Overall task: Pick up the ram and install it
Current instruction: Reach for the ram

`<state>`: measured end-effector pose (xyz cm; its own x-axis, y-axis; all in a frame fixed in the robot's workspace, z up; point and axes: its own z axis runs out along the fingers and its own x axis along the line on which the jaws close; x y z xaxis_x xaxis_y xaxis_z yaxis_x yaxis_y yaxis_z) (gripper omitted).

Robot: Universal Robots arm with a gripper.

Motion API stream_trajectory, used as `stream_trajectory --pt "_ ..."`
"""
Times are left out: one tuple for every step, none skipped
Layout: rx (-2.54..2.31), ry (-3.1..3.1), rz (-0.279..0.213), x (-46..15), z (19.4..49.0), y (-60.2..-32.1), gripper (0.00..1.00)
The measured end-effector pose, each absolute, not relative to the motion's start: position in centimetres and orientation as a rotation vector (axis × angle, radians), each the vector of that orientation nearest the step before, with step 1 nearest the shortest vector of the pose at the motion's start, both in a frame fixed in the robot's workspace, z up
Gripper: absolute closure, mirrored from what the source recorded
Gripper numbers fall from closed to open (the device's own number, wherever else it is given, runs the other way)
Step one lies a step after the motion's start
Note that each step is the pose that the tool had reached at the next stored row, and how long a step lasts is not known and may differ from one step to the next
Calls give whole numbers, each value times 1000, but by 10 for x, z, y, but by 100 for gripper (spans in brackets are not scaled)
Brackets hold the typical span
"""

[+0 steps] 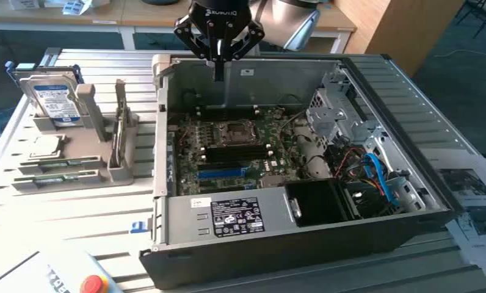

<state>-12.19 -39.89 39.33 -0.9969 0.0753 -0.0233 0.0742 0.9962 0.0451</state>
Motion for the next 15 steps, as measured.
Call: stream_trajectory --pt "117 3114 69 -122 393 -399 90" --pt "117 3114 69 -122 393 -399 90" --pt "117 3114 69 -122 393 -399 90" --pt "117 3114 69 -122 393 -399 90" --pt "117 3114 69 -122 393 -399 90" --pt "117 3114 69 -122 393 -399 90" --pt "117 3114 69 -122 393 -399 90" --pt "117 3114 69 -122 393 -399 90" --pt "117 3114 69 -122 393 -399 90" --pt "117 3114 69 -122 393 -399 90" --pt "117 3114 69 -122 393 -399 90" --pt "117 3114 69 -122 393 -399 90" --pt "117 3114 69 -122 393 -399 90" --pt "117 3114 69 -122 393 -399 90" --pt "117 3114 69 -122 393 -399 90"
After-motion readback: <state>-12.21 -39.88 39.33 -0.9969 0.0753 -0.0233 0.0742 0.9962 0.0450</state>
